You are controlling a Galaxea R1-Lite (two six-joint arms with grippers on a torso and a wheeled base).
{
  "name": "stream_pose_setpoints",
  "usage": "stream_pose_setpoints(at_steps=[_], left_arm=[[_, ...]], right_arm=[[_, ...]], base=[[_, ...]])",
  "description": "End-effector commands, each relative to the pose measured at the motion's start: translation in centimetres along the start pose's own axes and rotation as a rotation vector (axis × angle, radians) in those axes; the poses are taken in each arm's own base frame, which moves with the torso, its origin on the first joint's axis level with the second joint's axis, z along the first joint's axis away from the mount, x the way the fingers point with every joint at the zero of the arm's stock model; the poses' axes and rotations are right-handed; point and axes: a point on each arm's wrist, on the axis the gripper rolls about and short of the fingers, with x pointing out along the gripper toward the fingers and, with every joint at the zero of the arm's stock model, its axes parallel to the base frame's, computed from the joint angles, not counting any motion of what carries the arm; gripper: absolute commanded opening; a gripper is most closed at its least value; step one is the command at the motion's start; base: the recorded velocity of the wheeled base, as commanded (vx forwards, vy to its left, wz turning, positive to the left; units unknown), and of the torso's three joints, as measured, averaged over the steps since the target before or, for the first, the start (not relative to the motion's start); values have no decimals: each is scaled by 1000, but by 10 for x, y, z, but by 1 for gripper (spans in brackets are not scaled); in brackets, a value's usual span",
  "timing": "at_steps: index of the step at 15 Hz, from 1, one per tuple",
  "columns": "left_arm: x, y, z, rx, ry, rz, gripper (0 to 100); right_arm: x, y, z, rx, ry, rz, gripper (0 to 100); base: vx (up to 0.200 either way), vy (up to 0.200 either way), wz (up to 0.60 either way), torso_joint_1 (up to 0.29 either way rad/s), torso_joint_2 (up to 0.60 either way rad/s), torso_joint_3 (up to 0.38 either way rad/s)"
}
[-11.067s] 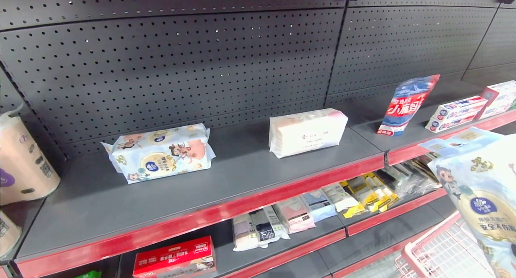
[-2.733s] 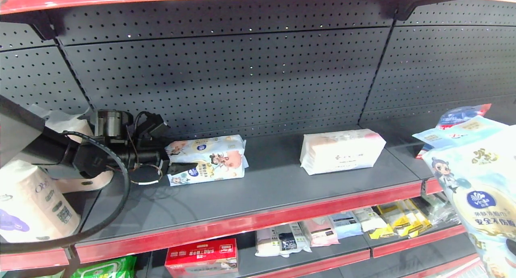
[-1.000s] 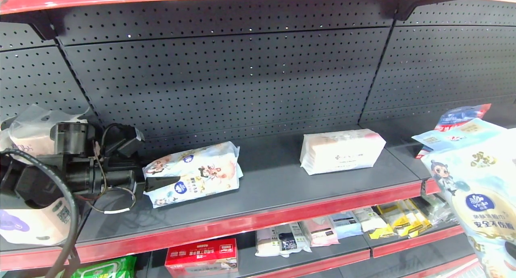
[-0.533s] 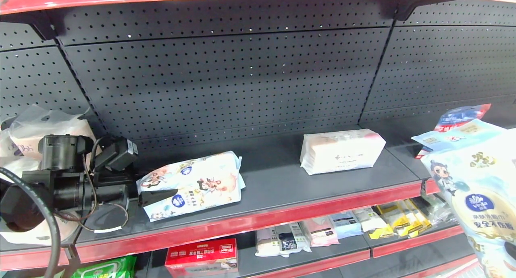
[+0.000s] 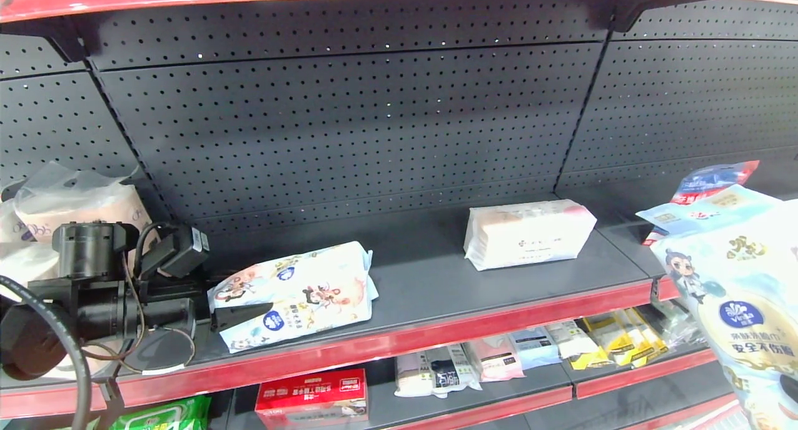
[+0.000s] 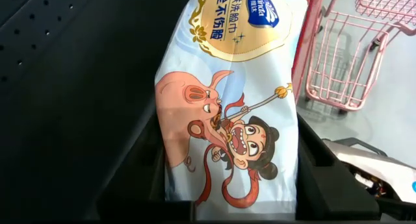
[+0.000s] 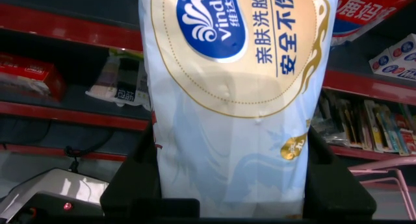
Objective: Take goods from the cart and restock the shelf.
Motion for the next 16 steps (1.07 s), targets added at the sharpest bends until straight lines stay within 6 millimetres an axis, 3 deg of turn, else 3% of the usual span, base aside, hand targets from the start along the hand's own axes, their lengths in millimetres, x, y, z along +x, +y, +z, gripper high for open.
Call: stream_pose_setpoints(at_steps=[1,16], left_arm=[[-1,0,-2,-5,3,1,0],[4,6,-8,73,-25,-47,0]], right_arm=[[0,0,0,0,2,1,0],[0,1,-2,1,6,1,0]], base=[[0,0,0,0,0,0],[0,0,0,0,0,0]])
